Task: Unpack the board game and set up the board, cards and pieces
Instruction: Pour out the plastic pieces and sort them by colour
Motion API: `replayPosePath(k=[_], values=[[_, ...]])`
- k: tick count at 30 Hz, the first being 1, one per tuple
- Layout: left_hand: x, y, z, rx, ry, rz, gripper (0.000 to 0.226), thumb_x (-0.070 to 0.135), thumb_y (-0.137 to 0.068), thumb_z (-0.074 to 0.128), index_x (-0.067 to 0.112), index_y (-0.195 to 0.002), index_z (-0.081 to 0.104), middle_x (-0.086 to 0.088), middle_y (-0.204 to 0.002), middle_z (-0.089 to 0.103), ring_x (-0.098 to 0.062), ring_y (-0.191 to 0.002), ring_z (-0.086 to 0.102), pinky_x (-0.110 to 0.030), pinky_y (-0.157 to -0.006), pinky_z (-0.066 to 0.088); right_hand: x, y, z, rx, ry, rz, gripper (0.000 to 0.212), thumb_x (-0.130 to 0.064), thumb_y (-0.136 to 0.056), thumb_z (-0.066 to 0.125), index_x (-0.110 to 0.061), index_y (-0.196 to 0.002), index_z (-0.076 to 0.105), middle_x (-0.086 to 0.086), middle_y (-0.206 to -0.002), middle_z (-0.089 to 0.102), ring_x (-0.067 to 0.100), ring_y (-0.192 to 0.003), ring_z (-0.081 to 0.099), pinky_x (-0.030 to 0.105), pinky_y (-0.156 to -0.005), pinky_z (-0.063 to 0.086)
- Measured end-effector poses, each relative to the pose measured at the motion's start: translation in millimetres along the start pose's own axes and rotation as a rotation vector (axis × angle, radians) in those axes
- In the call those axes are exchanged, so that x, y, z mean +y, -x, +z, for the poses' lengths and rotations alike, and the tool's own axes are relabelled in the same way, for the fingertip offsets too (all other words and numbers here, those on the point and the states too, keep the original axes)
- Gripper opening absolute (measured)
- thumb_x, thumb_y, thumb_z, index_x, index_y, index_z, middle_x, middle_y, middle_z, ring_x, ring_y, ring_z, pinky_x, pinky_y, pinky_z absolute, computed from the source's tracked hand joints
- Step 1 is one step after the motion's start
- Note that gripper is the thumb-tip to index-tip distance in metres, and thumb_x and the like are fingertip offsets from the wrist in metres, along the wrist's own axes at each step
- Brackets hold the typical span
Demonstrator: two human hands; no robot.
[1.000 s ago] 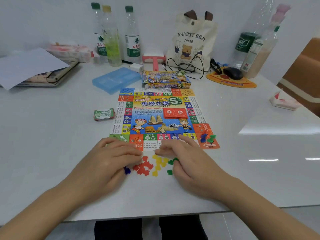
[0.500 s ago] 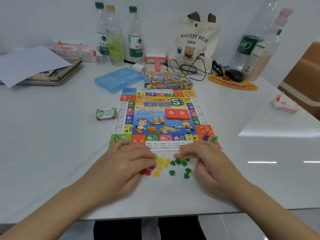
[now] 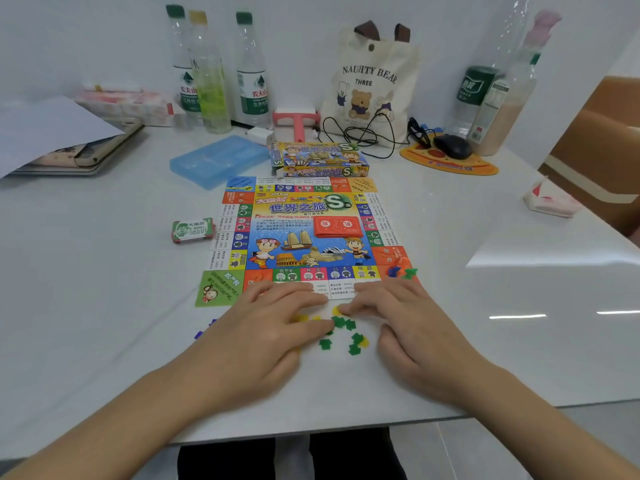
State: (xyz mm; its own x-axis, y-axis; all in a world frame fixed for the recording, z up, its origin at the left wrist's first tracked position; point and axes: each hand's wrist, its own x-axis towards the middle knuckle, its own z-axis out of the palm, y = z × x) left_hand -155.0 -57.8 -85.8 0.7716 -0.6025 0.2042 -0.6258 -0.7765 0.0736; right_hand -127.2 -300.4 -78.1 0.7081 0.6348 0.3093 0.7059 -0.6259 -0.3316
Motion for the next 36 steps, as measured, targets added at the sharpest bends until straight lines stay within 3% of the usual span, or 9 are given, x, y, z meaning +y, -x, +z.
replayPosePath(k=[6,9,12,20,29,36], values=[[0.1,2.3,-3.4,0.087,0.059,0.005,0.046,0.016,-0.077,0.042,0.024,-0.117,0.063,0.002,-0.127,0.058,-0.021,-0.123,0.05,-0.044,-0.096,0.04,-6.0,-7.2,3.3,-0.096,-0.028,-0.057,0.048,-0.015,-0.08,0.033,-0.024,-0.123,0.053,-0.008,-0.124,0.056,0.004,-0.126,0.041,0.03,-0.113,0.022],[-2.1,0.6,-4.8,0.154,0.067,-0.065,0.043,0.017,-0.079,0.041,0.022,-0.113,0.066,0.001,-0.123,0.061,-0.02,-0.118,0.051,-0.039,-0.096,0.037,-3.2,-2.8,1.0,-0.018,-0.066,-0.032,0.047,-0.014,-0.081,0.034,-0.024,-0.121,0.056,-0.012,-0.123,0.055,0.003,-0.123,0.043,0.023,-0.11,0.025],[-3.0,-2.1,-1.7,0.117,0.03,-0.099,0.046,0.021,-0.079,0.04,0.025,-0.118,0.064,0.001,-0.126,0.058,-0.019,-0.12,0.049,-0.038,-0.096,0.033,-1.0,0.5,-0.6,0.024,-0.069,-0.007,0.046,-0.014,-0.08,0.034,-0.024,-0.117,0.058,-0.013,-0.12,0.057,-0.001,-0.12,0.042,0.024,-0.107,0.03],[-4.5,3.5,2.2,0.112,0.02,-0.122,0.045,0.024,-0.084,0.038,0.024,-0.119,0.065,0.002,-0.125,0.06,-0.02,-0.121,0.049,-0.037,-0.1,0.03,3.4,4.5,-0.9,0.039,-0.041,-0.023,0.046,-0.014,-0.08,0.034,-0.022,-0.116,0.061,-0.007,-0.12,0.059,-0.003,-0.122,0.038,0.021,-0.11,0.024],[-0.9,4.9,-1.9,0.134,0.062,0.072,0.046,0.014,-0.077,0.044,0.022,-0.116,0.066,0.002,-0.125,0.06,-0.019,-0.121,0.051,-0.044,-0.098,0.036,7.2,23.1,-4.2,0.137,-0.014,-0.159,0.045,-0.005,-0.071,0.034,-0.013,-0.095,0.071,-0.003,-0.1,0.07,0.009,-0.113,0.058,0.031,-0.108,0.033],[7.2,-0.4,0.9,-0.011,-0.005,0.123,0.05,0.024,-0.083,0.042,0.034,-0.131,0.052,0.005,-0.14,0.048,-0.019,-0.135,0.037,-0.048,-0.108,0.026,10.5,27.6,-4.8,0.126,0.011,-0.154,0.044,-0.006,-0.071,0.035,-0.016,-0.095,0.071,-0.006,-0.1,0.07,0.008,-0.113,0.059,0.038,-0.104,0.037]])
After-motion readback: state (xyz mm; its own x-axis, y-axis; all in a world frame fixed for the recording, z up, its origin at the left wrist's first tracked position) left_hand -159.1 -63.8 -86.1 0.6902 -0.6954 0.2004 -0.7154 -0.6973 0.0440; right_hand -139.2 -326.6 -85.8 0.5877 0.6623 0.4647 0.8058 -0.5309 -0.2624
